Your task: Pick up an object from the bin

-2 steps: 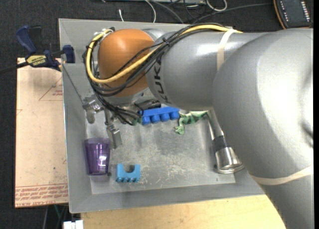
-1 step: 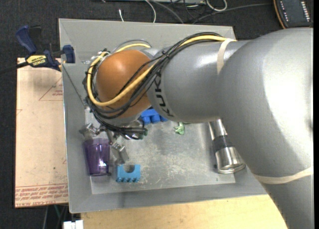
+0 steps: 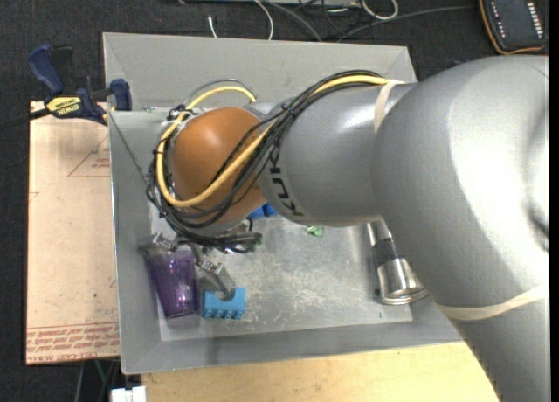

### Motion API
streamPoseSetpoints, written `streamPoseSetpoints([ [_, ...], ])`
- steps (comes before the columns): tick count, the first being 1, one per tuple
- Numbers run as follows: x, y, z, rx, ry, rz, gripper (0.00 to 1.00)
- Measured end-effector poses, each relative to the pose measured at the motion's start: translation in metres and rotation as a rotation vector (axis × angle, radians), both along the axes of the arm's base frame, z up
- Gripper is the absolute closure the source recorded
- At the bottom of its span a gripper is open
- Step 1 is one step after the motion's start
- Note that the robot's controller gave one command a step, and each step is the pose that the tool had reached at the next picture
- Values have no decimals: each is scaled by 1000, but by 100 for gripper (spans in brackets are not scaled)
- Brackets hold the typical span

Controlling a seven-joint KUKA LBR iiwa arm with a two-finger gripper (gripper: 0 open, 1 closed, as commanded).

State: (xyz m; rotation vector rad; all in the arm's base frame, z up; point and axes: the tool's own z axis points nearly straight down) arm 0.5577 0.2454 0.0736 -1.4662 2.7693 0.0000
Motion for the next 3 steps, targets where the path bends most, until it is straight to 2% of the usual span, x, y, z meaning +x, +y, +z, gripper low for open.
streamPoseSetpoints([
  [1, 8, 4, 0, 2, -1, 139, 100],
  [3, 7, 5, 5, 4, 1, 136, 100],
])
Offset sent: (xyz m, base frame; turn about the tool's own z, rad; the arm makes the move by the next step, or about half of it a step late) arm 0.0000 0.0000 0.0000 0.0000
